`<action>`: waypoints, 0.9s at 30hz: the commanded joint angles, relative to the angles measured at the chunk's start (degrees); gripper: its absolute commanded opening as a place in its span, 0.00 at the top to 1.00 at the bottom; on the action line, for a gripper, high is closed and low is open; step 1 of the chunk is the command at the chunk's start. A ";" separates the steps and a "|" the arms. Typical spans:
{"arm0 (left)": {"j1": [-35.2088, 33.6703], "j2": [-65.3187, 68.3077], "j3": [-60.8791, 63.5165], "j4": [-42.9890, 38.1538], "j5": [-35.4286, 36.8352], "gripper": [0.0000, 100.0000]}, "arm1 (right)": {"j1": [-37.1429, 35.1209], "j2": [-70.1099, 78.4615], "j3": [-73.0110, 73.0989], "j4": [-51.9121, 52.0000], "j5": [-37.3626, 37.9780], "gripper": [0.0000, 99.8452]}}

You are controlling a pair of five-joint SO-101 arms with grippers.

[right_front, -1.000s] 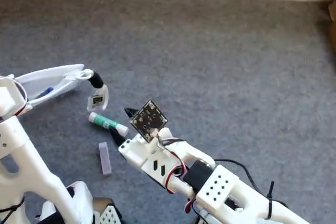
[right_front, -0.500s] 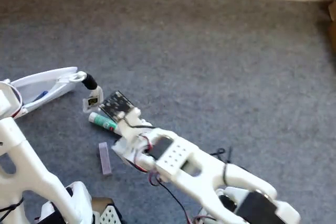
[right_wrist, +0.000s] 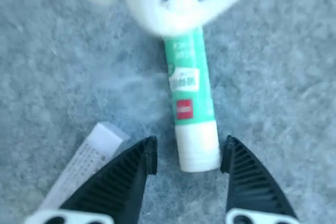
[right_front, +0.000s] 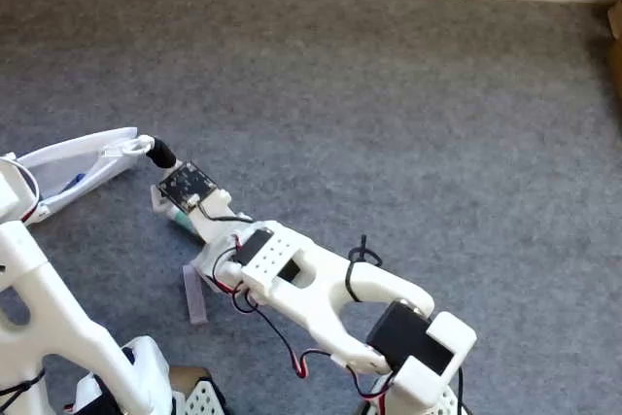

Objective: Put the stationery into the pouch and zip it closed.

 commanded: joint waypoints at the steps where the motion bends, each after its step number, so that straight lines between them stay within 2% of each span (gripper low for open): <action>1: -0.40 -0.13 -0.40 -1.41 -0.70 0.99 | 1.10 -0.84 -2.77 0.40 4.31 0.90; 4: -0.22 -0.13 -0.40 -1.41 -0.70 0.99 | 2.42 -1.10 -2.77 0.40 7.21 0.99; 9: -0.04 -0.13 -0.40 -1.41 -0.70 0.99 | 4.70 -1.27 -2.68 0.84 8.44 1.00; 16: 0.04 -0.13 -0.40 -1.41 -0.70 0.99 | 6.90 -1.36 -3.47 16.57 8.44 1.00; 27: 1.54 -0.13 -0.31 -1.05 -0.53 0.99 | 8.84 -15.08 -2.07 29.76 8.44 1.00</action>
